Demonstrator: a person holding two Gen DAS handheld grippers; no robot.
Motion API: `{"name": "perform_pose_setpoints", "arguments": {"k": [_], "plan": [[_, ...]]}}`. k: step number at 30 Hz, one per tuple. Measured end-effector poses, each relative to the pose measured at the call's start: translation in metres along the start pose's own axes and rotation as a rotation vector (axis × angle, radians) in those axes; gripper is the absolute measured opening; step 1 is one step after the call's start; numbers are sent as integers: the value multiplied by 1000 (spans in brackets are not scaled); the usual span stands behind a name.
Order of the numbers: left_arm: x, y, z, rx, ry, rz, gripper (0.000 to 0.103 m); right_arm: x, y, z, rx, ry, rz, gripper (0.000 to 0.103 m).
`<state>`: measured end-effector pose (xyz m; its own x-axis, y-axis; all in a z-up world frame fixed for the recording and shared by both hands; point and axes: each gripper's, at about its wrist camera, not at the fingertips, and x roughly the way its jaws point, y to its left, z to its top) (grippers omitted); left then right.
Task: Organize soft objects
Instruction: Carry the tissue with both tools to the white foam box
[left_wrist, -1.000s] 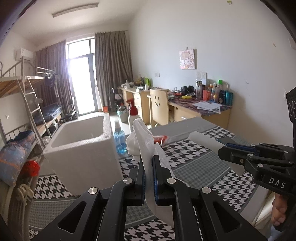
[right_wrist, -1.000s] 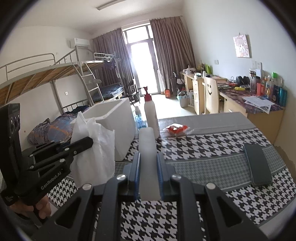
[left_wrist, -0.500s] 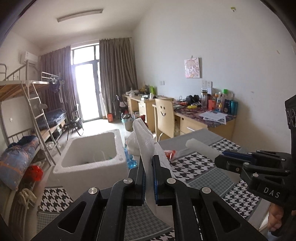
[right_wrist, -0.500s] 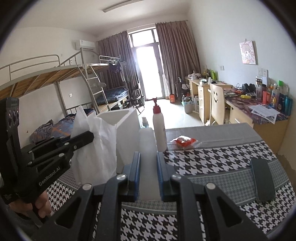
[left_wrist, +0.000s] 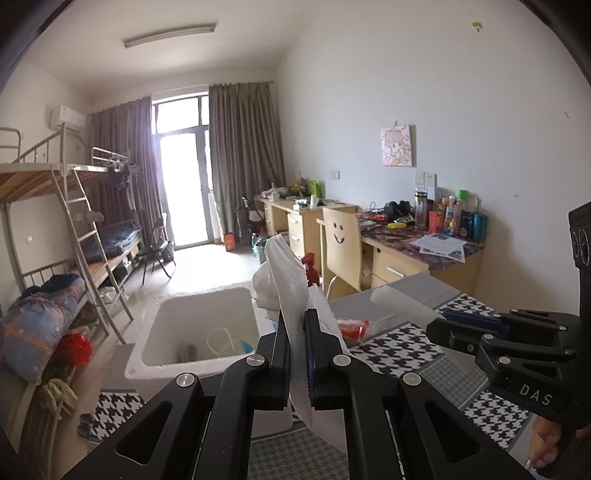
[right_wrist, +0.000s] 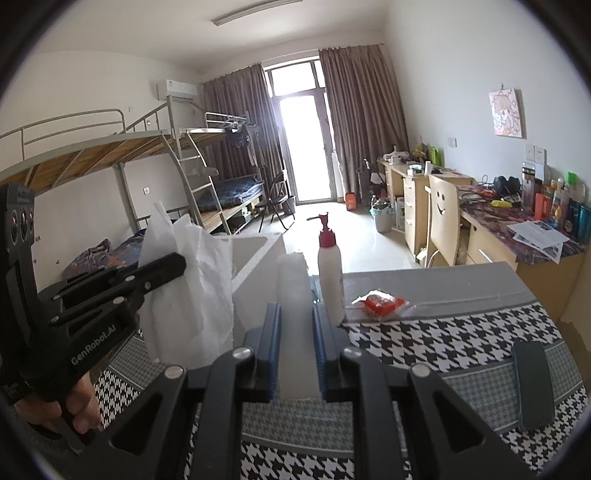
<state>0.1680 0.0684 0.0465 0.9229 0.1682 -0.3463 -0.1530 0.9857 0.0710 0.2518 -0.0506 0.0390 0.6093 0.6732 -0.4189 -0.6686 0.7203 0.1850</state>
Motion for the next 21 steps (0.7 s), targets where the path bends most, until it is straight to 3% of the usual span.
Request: {"name": "perform_pose_setpoints", "arguments": {"k": [21], "plan": [[28, 37, 28, -40, -18, 94, 7, 35, 18, 36, -36, 15, 35, 20]]}}
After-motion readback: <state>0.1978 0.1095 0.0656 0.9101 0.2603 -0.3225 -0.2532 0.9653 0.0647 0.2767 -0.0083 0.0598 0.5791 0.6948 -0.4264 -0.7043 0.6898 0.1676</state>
